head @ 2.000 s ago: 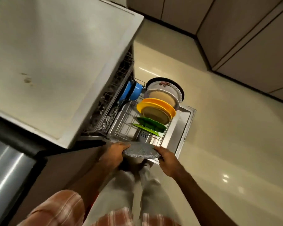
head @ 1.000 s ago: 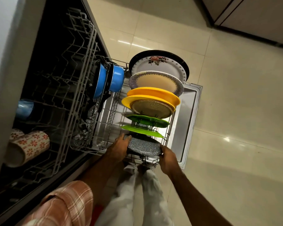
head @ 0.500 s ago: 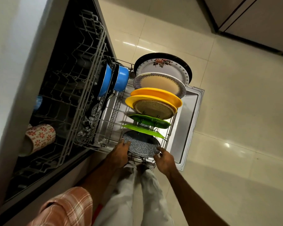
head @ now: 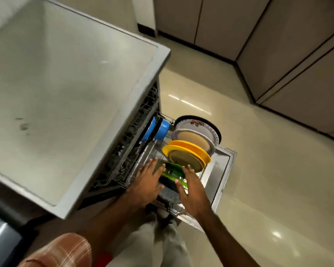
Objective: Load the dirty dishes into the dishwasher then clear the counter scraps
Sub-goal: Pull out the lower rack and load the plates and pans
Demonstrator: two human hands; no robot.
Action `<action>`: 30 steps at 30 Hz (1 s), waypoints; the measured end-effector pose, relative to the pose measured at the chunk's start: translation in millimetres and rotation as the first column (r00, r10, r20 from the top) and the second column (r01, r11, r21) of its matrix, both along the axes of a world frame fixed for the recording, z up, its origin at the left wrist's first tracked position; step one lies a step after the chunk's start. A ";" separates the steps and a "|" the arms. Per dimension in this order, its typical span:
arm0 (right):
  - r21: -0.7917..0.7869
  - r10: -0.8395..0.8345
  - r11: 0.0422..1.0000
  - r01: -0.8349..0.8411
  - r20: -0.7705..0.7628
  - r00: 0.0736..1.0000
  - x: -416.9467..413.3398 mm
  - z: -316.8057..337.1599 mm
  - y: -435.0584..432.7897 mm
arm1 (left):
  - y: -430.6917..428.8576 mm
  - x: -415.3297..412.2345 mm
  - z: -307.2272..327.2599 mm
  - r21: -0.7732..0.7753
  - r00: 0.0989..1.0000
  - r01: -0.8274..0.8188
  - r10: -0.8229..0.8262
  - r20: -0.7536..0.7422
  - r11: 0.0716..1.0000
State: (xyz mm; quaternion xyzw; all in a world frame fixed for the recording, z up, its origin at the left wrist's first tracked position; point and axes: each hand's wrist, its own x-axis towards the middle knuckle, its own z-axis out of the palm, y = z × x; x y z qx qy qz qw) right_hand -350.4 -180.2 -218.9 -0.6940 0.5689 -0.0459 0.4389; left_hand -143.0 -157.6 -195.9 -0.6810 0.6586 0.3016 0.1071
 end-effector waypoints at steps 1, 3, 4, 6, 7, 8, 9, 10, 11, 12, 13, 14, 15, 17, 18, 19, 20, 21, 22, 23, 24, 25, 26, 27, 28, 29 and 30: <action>-0.035 0.043 0.998 -0.043 -0.002 0.999 1.7 17.6 -2.2 | 3.9 4.1 21.6 -0.050 1.000 0.004 -0.003 0.028 0.999; -0.087 0.122 0.988 -0.124 -0.021 0.992 4.7 49.0 -5.3 | 13.2 10.0 59.5 -0.150 0.997 0.016 -0.004 0.080 0.988; -0.112 0.165 0.980 -0.167 -0.026 0.986 9.1 66.5 -6.5 | 20.6 14.3 79.1 -0.201 0.995 -0.001 0.022 0.098 0.980; -0.159 0.243 0.957 -0.244 -0.027 0.970 21.5 98.9 -5.1 | 39.4 22.5 113.0 -0.276 0.990 -0.065 0.096 0.103 0.959; -0.179 0.278 0.944 -0.278 -0.028 0.960 29.5 113.9 -2.8 | 50.4 26.9 126.7 -0.305 0.986 -0.093 0.131 0.105 0.948; -0.199 0.305 0.931 -0.305 -0.031 0.952 36.6 125.7 -0.1 | 61.0 30.7 136.2 -0.332 0.980 -0.114 0.162 0.120 0.936; -0.228 0.345 0.912 -0.342 -0.030 0.938 48.2 139.2 2.2 | 74.4 37.7 146.1 -0.373 0.966 -0.148 0.215 0.145 0.916; -0.249 0.384 0.891 -0.379 -0.032 0.923 59.7 151.1 4.9 | 87.2 45.0 152.8 -0.403 0.949 -0.188 0.272 0.162 0.896; -0.268 0.430 0.865 -0.424 -0.036 0.902 73.5 162.3 8.9 | 102.8 53.7 160.8 -0.421 0.927 -0.242 0.337 0.167 0.874; -0.282 0.475 0.840 -0.463 -0.029 0.879 86.8 171.2 12.2 | 116.6 62.2 168.6 -0.429 0.903 -0.297 0.397 0.163 0.853; -0.299 0.512 0.817 -0.493 -0.016 0.859 99.1 179.9 15.1 | 129.8 70.3 173.7 -0.433 0.878 -0.349 0.451 0.159 0.831; -0.322 0.560 0.783 -0.532 -0.007 0.829 115.2 188.9 20.5 | 148.1 79.4 179.5 -0.436 0.840 -0.414 0.519 0.155 0.799; -0.347 0.607 0.744 -0.571 -0.007 0.794 129.9 195.6 26.0 | 165.4 87.3 184.6 -0.436 0.799 -0.481 0.585 0.139 0.761; -0.384 0.701 0.657 -0.649 -0.006 0.713 163.6 208.8 42.5 | 206.2 103.6 197.5 -0.449 0.704 -0.590 0.700 0.120 0.671; -0.389 0.733 0.628 -0.674 0.004 0.680 176.8 214.8 49.2 | 223.7 109.4 202.6 -0.443 0.672 -0.625 0.732 0.113 0.643; -0.392 0.775 0.587 -0.708 0.019 0.632 193.5 220.2 60.7 | 247.7 115.8 208.8 -0.441 0.633 -0.664 0.768 0.097 0.603; -0.395 0.808 0.553 -0.734 0.039 0.588 208.7 224.9 72.1 | 270.9 120.3 214.5 -0.443 0.599 -0.696 0.798 0.076 0.565; -0.419 0.831 0.524 -0.742 0.060 0.553 224.8 230.2 87.3 | 297.2 124.3 221.4 -0.457 0.564 -0.719 0.824 0.058 0.524; -0.458 0.843 0.508 -0.729 0.089 0.531 239.7 234.8 101.5 | 321.1 127.5 226.6 -0.470 0.531 -0.737 0.847 0.041 0.485; -0.496 0.845 0.505 -0.706 0.115 0.523 252.6 238.5 113.9 | 341.9 129.9 230.0 -0.484 0.506 -0.748 0.862 0.027 0.454; -0.518 0.851 0.499 -0.694 0.144 0.505 267.1 243.1 133.1 | 367.5 131.3 234.9 -0.508 0.470 -0.757 0.883 0.011 0.410; -0.530 0.860 0.489 -0.693 0.163 0.483 278.8 247.5 151.6 | 391.1 132.7 238.2 -0.543 0.437 -0.756 0.900 -0.001 0.366; -0.544 0.873 0.472 -0.693 0.178 0.454 290.9 252.0 174.2 | 417.5 133.2 241.6 -0.570 0.398 -0.757 0.917 -0.014 0.320; -0.564 0.885 0.454 -0.690 0.194 0.423 301.7 254.3 193.4 | 440.0 133.8 244.2 -0.590 0.365 -0.757 0.931 -0.024 0.281; -0.583 0.895 0.436 -0.685 0.204 0.396 311.8 254.9 210.4 | 458.9 134.3 246.4 -0.593 0.335 -0.765 0.941 -0.033 0.252; -0.597 0.912 0.403 -0.693 0.200 0.359 323.6 254.2 234.2 | 484.2 134.8 245.9 -0.594 0.293 -0.777 0.955 -0.048 0.208; -0.596 0.929 0.364 -0.716 0.180 0.322 333.5 253.4 256.2 | 506.1 135.2 245.8 -0.577 0.251 -0.798 0.967 -0.053 0.176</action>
